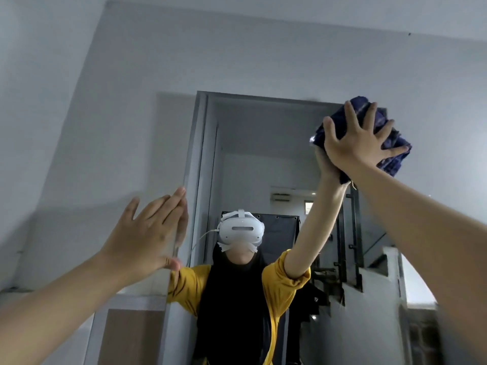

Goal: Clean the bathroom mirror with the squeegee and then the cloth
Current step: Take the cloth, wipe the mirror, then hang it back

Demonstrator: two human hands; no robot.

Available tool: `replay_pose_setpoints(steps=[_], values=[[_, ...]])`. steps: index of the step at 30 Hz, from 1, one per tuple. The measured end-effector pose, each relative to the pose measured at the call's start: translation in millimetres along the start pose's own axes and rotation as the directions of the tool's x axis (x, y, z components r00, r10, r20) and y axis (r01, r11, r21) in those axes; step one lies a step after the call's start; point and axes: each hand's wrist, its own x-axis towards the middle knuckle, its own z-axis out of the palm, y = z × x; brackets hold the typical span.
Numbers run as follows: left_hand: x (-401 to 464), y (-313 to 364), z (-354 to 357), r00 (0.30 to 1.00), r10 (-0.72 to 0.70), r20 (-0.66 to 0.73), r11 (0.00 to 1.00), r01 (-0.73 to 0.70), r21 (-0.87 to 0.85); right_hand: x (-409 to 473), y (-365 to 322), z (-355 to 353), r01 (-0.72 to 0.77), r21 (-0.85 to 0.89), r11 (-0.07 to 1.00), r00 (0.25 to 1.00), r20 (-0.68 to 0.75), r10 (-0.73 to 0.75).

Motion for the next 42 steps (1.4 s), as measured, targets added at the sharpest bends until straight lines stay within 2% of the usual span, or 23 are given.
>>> replay_pose_setpoints(steps=[4, 7, 11, 14, 17, 19, 24, 26, 28, 33, 37, 39, 42], values=[[-1, 1, -2, 1.000, 0.002, 0.024, 1.000, -0.002, 0.013, -29, -23, 7, -0.231, 0.076, 0.970, 0.972, 0.053, 0.228], [-2, 2, -3, 1.000, -0.005, 0.029, 1.000, 0.005, 0.007, -55, -54, 15, -0.224, 0.092, 0.970, 0.973, 0.073, 0.218], [-7, 6, -5, 1.000, -0.004, 0.030, 1.000, 0.004, -0.014, -91, -106, 25, -0.028, 0.092, 0.995, 0.995, 0.102, 0.019], [-24, 13, -2, 0.998, 0.044, 0.048, 0.999, -0.043, -0.022, -118, -142, 33, 0.198, 0.111, 0.974, 0.966, 0.146, -0.213], [-41, 24, 3, 0.995, 0.068, 0.077, 0.997, -0.064, -0.052, -147, -166, 40, 0.474, 0.095, 0.875, 0.857, 0.180, -0.483], [-47, 27, 7, 0.994, 0.062, 0.091, 0.997, -0.058, -0.053, -158, -167, 44, 0.602, 0.072, 0.795, 0.774, 0.190, -0.604], [-49, 27, 12, 0.995, 0.051, 0.084, 0.998, -0.047, -0.052, -151, -125, 43, 0.832, -0.020, 0.555, 0.549, 0.175, -0.817], [-50, 28, 15, 0.995, 0.050, 0.088, 0.997, -0.045, -0.056, -143, -100, 38, 0.856, -0.056, 0.515, 0.515, 0.193, -0.835], [-50, 29, 16, 0.995, 0.050, 0.086, 0.997, -0.044, -0.071, -134, -74, 31, 0.826, -0.088, 0.557, 0.563, 0.187, -0.805], [-50, 32, 14, 0.997, 0.032, 0.075, 0.995, -0.025, -0.101, -104, -16, 12, 0.655, -0.139, 0.742, 0.755, 0.155, -0.637], [-49, 33, 17, 0.993, 0.000, 0.121, 0.995, 0.012, -0.103, -84, 38, 1, 0.329, -0.118, 0.937, 0.943, 0.098, -0.319], [-50, 33, 16, 0.992, 0.000, 0.126, 0.994, 0.013, -0.104, -86, 59, -2, 0.156, -0.102, 0.983, 0.985, 0.084, -0.147], [-59, 37, 17, 0.996, 0.030, 0.086, 0.993, -0.019, -0.120, -104, 62, -1, -0.088, -0.044, 0.995, 0.993, 0.080, 0.091]])
